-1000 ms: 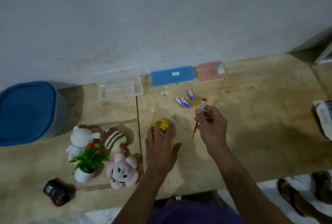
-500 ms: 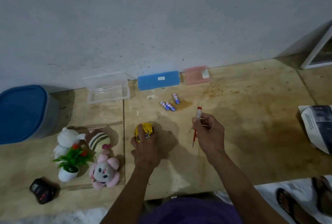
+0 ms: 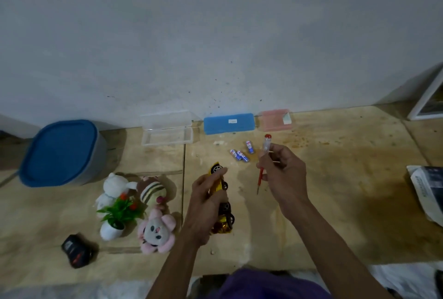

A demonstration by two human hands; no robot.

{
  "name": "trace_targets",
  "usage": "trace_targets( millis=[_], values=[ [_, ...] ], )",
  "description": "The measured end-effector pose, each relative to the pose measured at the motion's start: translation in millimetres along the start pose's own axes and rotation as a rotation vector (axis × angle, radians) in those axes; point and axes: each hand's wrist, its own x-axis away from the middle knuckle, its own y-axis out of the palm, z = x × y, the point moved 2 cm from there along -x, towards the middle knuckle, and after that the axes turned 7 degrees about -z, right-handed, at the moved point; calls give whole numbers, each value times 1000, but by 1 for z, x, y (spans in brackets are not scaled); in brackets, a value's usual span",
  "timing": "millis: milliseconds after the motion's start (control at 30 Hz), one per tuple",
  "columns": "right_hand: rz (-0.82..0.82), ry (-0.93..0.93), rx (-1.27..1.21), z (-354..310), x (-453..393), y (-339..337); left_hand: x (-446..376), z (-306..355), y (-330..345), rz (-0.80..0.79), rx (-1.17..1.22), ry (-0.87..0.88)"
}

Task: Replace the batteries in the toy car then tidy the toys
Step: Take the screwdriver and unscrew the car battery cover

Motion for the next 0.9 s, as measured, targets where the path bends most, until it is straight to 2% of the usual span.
trace_targets(
  millis=[300,500,700,900],
  values=[
    [-72,-165,60,-59,49,39,35,16,-44,-151,430,124],
    [-109,-215,123,-69,85,66,53,4,-73,-131,465,111],
    [-95,-248,152,-60,114,79,78,-9,-87,-183,469,30],
    [-71,-271,156,-52,134,85,94,-11,-94,-205,604,-9]
  ],
)
